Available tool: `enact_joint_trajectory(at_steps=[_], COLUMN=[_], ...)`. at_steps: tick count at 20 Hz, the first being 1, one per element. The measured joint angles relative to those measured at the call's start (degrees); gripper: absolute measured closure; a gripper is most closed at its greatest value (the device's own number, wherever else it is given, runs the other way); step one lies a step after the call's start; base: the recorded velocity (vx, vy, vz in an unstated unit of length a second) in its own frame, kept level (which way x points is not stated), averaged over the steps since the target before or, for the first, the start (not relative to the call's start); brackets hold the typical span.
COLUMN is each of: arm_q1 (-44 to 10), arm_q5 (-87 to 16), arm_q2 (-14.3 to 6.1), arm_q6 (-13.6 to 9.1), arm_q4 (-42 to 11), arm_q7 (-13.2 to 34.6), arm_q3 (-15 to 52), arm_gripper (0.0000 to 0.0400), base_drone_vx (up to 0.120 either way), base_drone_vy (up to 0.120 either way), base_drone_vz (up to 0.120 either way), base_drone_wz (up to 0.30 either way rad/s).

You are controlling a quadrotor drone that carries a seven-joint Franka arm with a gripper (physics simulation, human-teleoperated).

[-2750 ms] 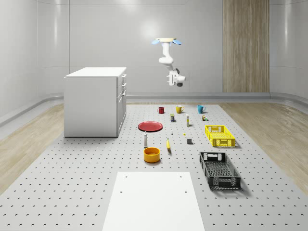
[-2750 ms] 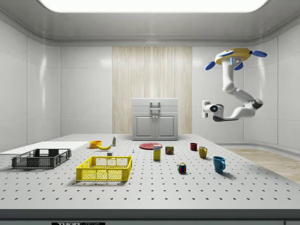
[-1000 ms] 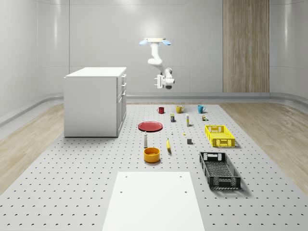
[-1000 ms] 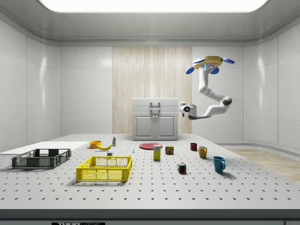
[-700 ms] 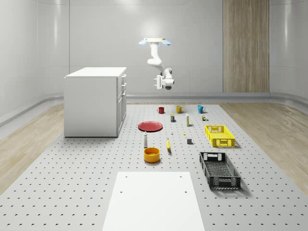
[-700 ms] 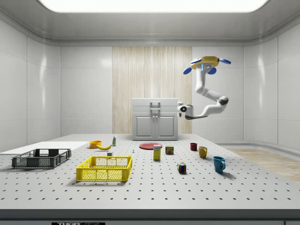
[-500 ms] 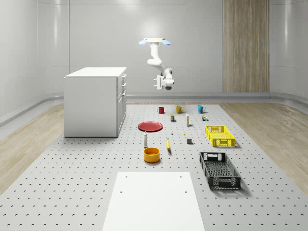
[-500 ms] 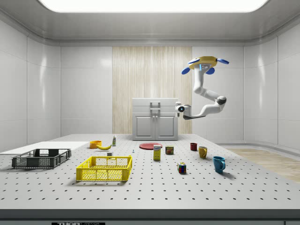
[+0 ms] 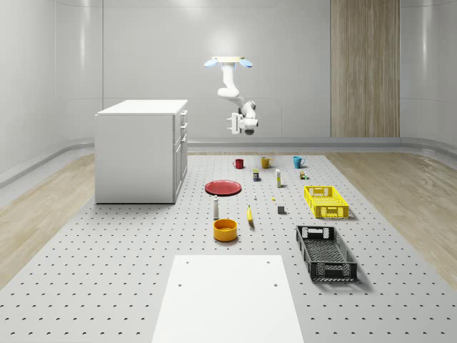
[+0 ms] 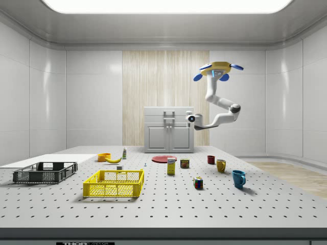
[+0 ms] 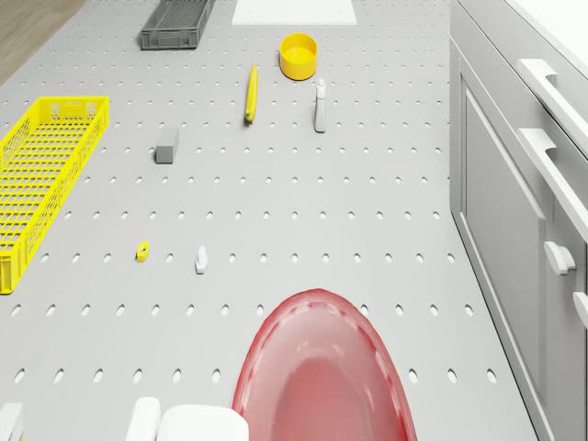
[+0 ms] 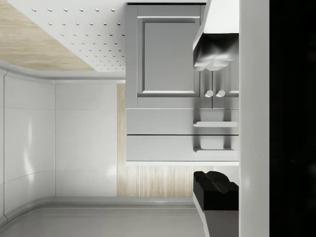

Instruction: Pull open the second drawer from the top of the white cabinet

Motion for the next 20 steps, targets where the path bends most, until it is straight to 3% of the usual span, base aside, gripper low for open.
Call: enact_joint_trajectory(at_steps=[16, 20], arm_q1=[1.66, 2.0], arm_q5=[-1.54, -1.87], arm_q2=[-1.87, -2.27], arm_q6=[1.57, 1.9], arm_q4=[-0.24, -0.29], arm_q7=[1.28, 1.56], arm_q3=[-0.49, -0.59], arm_gripper=[0.01, 0.01], base_drone_vx=[0.12, 0.12], base_drone_vy=[-0.115, -0.02], base_drone_vz=[0.0, 0.0], base_drone_wz=[0.0, 0.0])
